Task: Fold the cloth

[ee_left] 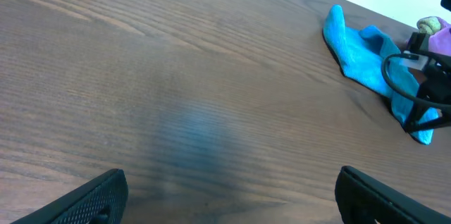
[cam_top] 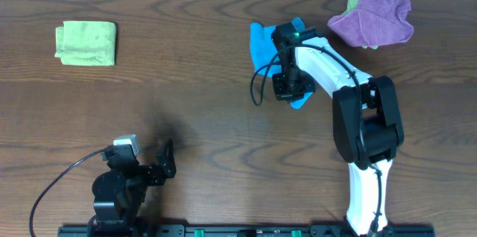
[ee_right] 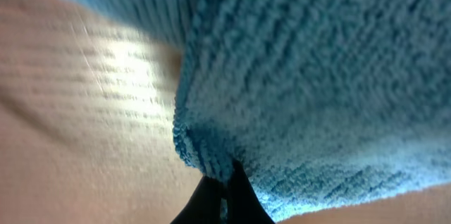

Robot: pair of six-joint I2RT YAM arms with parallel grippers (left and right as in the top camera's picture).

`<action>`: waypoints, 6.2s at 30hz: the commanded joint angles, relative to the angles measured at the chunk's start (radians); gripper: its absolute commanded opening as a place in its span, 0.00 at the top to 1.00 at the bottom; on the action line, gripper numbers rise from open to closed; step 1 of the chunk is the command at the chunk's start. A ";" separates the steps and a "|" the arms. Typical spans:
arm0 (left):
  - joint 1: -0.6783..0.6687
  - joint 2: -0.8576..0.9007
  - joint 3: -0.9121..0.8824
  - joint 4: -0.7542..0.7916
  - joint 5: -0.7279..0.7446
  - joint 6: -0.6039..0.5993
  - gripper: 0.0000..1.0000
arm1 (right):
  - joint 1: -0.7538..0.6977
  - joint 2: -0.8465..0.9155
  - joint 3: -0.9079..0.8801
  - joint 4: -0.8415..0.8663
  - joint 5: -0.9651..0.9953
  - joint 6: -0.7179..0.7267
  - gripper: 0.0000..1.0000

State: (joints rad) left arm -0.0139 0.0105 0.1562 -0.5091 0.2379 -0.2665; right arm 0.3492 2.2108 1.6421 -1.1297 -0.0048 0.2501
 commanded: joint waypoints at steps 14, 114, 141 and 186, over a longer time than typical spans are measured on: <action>0.002 -0.005 -0.013 -0.007 0.013 0.002 0.05 | 0.353 -0.139 0.199 0.113 -0.247 0.098 0.99; 0.001 0.237 0.144 -0.003 0.177 -0.340 0.04 | -0.171 -0.167 -0.115 0.446 -0.053 -0.208 0.28; -0.187 1.380 0.875 -0.105 0.416 -0.529 0.05 | -0.142 -0.088 -0.116 0.413 -0.119 -0.275 0.38; -0.405 1.873 0.849 0.572 0.247 -1.034 0.02 | -0.135 -0.145 0.157 0.365 0.113 -0.049 0.21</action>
State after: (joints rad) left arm -0.4107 1.8633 1.0084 0.0525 0.5037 -1.2739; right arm 0.2092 2.0922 1.7805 -0.7635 0.1158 0.1833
